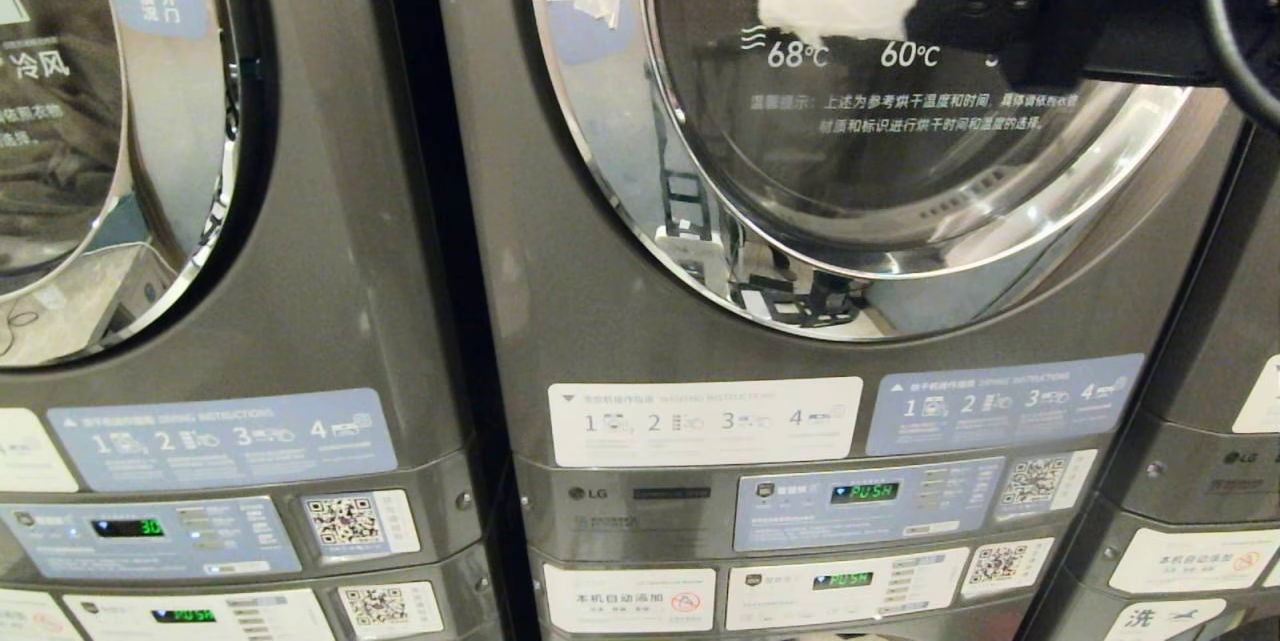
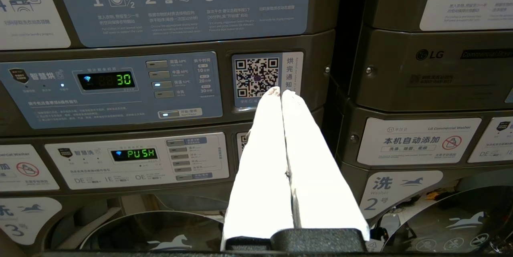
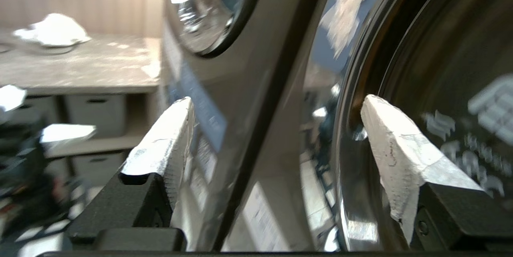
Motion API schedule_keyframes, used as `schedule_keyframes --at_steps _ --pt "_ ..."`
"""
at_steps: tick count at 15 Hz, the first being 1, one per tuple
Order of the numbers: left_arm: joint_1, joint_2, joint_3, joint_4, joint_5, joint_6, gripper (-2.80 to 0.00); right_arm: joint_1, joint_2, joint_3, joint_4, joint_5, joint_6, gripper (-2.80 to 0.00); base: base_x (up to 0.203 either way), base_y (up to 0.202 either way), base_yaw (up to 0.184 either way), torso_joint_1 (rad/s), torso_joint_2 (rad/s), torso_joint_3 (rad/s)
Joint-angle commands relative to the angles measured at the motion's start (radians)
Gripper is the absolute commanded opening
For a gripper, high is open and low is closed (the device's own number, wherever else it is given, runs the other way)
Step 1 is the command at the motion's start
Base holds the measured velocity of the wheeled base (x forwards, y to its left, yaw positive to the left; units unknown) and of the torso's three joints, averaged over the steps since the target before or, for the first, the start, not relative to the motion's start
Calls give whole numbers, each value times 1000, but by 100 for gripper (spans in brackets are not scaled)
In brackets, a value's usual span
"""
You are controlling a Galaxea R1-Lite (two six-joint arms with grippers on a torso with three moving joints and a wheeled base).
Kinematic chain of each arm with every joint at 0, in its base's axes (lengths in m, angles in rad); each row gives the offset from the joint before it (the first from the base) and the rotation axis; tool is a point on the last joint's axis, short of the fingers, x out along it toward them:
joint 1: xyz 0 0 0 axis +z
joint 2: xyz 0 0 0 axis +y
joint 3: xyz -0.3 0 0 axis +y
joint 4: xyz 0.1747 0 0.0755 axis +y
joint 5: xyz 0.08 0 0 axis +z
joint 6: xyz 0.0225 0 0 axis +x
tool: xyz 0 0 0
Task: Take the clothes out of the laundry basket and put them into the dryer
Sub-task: Open the dryer
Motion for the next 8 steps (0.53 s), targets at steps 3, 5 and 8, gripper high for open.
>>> schedule_keyframes --at_steps 3,5,8 --pt "0 0 0 0 0 0 -280 76 201 -152 -53 -252 -8 0 0 0 0 0 0 0" --pt "0 0 0 0 0 0 -280 77 223 -161 -55 -252 -7 0 0 0 0 0 0 0" --pt "0 0 0 0 0 0 -280 83 267 -234 -54 -252 -4 0 0 0 0 0 0 0"
